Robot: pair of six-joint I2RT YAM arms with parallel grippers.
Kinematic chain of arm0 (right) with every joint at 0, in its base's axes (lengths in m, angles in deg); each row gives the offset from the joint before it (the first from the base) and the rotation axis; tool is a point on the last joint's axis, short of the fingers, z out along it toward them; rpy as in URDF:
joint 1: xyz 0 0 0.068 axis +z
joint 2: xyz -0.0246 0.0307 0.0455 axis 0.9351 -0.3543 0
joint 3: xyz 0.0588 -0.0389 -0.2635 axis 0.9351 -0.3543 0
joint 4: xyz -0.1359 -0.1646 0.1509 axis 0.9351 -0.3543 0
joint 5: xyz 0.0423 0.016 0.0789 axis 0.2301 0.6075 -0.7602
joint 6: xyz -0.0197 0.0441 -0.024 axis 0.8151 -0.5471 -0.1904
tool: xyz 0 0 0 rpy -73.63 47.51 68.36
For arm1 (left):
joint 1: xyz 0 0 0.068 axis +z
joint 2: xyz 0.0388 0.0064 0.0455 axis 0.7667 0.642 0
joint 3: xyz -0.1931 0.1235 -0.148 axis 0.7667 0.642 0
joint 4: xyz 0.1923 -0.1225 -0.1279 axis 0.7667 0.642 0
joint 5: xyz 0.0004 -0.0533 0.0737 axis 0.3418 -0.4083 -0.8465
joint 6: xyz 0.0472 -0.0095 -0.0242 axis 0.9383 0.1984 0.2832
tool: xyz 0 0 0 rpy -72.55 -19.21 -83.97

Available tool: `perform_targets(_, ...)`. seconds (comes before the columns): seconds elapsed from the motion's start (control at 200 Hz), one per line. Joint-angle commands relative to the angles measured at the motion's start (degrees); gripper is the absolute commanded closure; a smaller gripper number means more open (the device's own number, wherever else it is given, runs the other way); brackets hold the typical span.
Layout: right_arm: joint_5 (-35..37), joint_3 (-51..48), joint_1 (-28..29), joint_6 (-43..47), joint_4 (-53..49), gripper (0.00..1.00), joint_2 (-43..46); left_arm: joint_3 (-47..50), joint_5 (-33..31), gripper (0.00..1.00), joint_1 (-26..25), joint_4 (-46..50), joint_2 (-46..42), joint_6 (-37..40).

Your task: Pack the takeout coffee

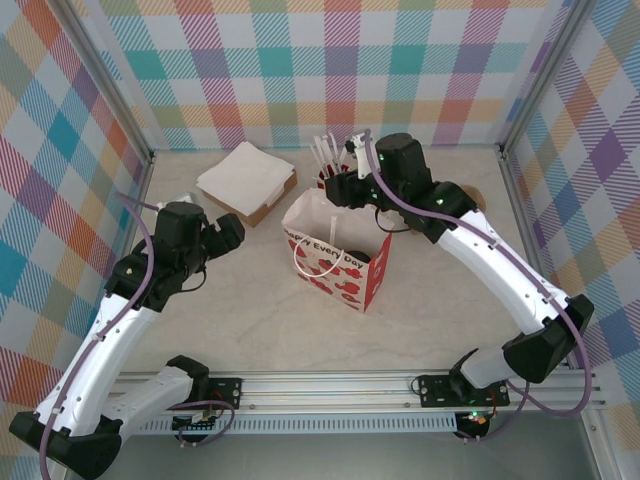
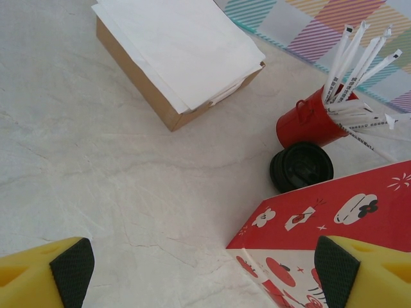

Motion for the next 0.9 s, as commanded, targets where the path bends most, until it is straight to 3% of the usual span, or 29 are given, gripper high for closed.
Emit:
perform_targets(0.0, 1.0, 4.3, -0.1, 1.3, -1.6, 0.48, 2.0, -0.6, -0.3, 0.08, 0.6, 0.0, 0.7, -0.1)
perform_targets(0.235, 3.8, 13.0, -0.2, 3.5, -12.7, 0.39, 3.9, -2.0, 3.3, 0.03, 1.7, -0.5, 4.7, 0.4)
perform_targets(0.39, 5.4, 11.8, -0.2, 3.3, -15.5, 0.29, 7.3, -3.8, 10.9, 0.03, 7.5, -1.0, 9.5, 0.6)
perform_targets(0.485, 6.4, 9.0, -0.2, 3.1, -15.7, 0.19, 10.1, -4.6, 17.2, 0.05, 12.4, -3.2, 12.5, 1.2)
perform_targets(0.59, 8.1, 5.4, -0.2, 3.6, -15.8, 0.0, 13.1, -5.8, 21.6, 0.09, 17.6, -5.7, 16.2, 2.7)
perform_targets(0.73, 11.4, 1.5, -0.2, 4.3, -16.7, 0.0, 16.6, -8.3, 25.0, 0.16, 23.9, -8.3, 22.4, 3.9)
perform_targets(0.895, 15.0, -2.4, -0.2, 4.5, -17.5, 0.0, 19.1, -14.0, 25.3, 0.21, 27.3, -9.0, 32.4, 6.1)
